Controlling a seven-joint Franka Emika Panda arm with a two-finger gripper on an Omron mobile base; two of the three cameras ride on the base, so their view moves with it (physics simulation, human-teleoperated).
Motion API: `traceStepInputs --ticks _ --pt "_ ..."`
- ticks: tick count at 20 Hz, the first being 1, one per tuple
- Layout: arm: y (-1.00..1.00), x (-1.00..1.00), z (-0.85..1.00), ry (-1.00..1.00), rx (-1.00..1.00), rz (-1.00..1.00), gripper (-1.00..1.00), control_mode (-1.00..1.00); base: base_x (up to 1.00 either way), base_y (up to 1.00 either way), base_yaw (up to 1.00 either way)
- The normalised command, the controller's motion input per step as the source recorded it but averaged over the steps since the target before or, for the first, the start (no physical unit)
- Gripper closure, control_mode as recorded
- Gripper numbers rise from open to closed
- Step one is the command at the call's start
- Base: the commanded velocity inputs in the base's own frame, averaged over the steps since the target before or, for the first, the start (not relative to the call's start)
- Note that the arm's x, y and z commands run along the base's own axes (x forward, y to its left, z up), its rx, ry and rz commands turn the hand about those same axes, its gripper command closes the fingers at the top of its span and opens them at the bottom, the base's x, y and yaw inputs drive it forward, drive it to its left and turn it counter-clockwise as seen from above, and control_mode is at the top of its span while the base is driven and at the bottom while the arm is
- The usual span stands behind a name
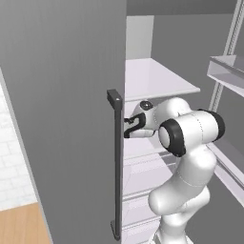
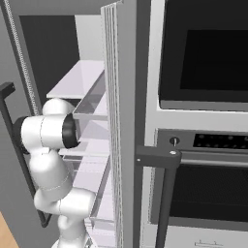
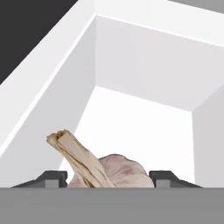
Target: Place one garlic and one steak in each tupperware on the nearby counter, to pack two identical lunches.
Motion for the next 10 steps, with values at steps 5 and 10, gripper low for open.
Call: traceStepInputs --ticks 5,10 --pt "-0.19 -0.60 0.11 -0.01 0.01 -0.02 1.00 -1.00 0.00 0.00 0.00" --pt "-0.24 -0.88 0.22 0.00 0.00 -0.09 1.00 -1.00 0.00 0.00 0.00"
